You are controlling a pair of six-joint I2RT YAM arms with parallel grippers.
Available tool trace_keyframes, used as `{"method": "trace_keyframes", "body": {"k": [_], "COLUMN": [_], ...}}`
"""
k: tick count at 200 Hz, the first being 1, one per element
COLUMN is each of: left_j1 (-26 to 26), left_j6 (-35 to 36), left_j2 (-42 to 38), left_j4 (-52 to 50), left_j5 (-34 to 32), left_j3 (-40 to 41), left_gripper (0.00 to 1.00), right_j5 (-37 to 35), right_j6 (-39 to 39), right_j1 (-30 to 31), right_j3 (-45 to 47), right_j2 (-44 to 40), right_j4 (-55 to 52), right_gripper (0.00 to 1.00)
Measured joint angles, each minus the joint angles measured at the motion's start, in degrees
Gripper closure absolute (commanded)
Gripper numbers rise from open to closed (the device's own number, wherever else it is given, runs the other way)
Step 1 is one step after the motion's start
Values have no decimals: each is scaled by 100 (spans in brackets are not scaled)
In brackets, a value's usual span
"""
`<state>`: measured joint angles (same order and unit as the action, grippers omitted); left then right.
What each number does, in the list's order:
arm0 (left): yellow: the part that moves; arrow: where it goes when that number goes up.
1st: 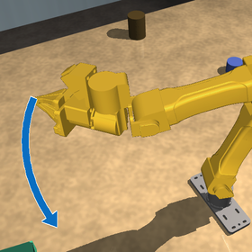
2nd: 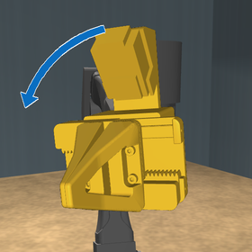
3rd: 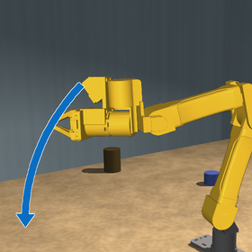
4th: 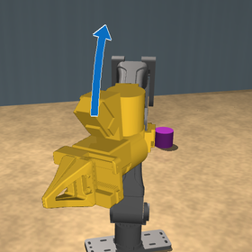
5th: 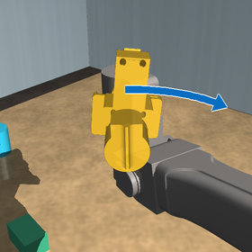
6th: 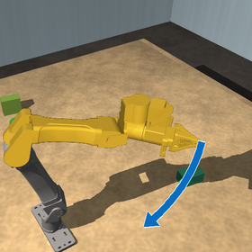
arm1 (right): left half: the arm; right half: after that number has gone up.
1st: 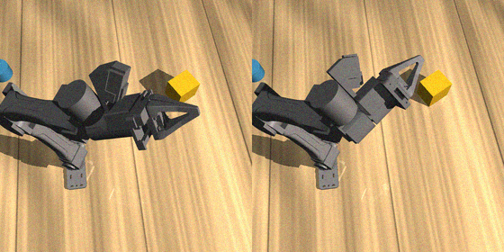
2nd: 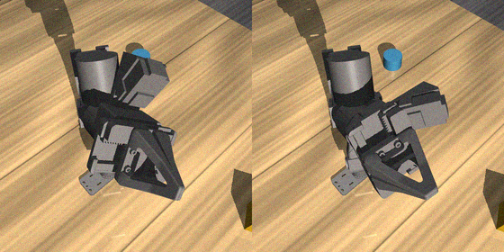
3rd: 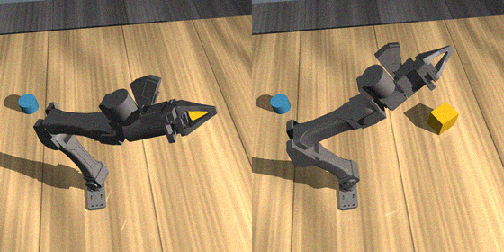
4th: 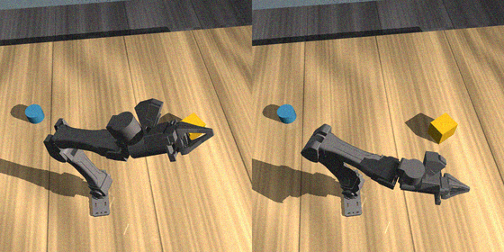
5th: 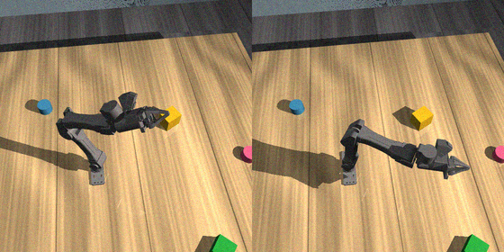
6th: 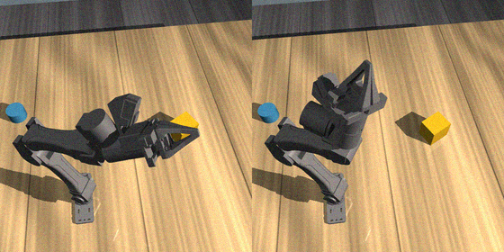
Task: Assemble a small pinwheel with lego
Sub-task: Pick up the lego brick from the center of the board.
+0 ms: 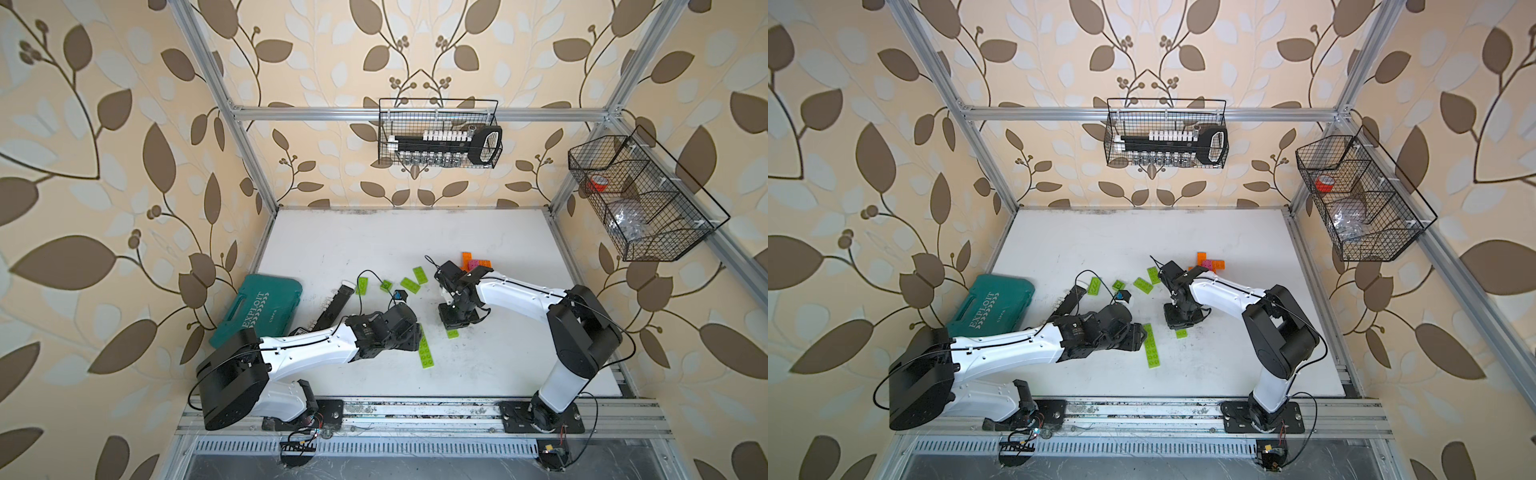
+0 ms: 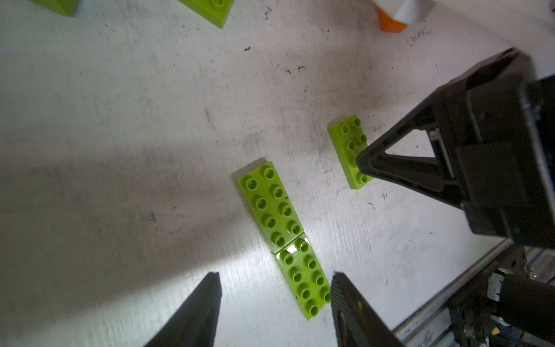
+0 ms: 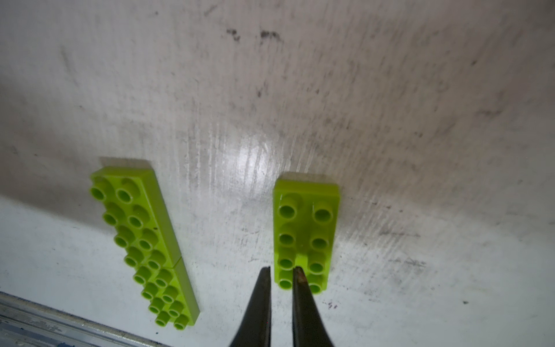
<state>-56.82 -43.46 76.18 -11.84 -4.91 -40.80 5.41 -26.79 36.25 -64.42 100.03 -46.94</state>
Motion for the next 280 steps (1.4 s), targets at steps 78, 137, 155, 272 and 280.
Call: {"method": "trace_keyframes", "body": {"k": [78,137,155,272,280], "left_j1": [2,24,26,28,28], "left_j6": [2,2,2,2,2], "left_j2": [0,0,0,0,0], "left_j4": [-46,-46,-46,-52,-52], "left_j5": [-24,-26,-26,-26,-26], "left_j3": [-4,-4,-4,-4,-4], "left_gripper": [40,40,40,40,40], "right_j5": [-9,-142,-234,-525,-525], "right_j6": [-17,-63,-120,-367,-369], "right_j1": [0,9,31,275,275], "right_j3": [-153,-234,-267,-398,-398], "right_j2": [278,387,411,527,527], "right_j4": [-9,-166,-247,-511,-514], "right_gripper": [87,85,84,89,89]}}
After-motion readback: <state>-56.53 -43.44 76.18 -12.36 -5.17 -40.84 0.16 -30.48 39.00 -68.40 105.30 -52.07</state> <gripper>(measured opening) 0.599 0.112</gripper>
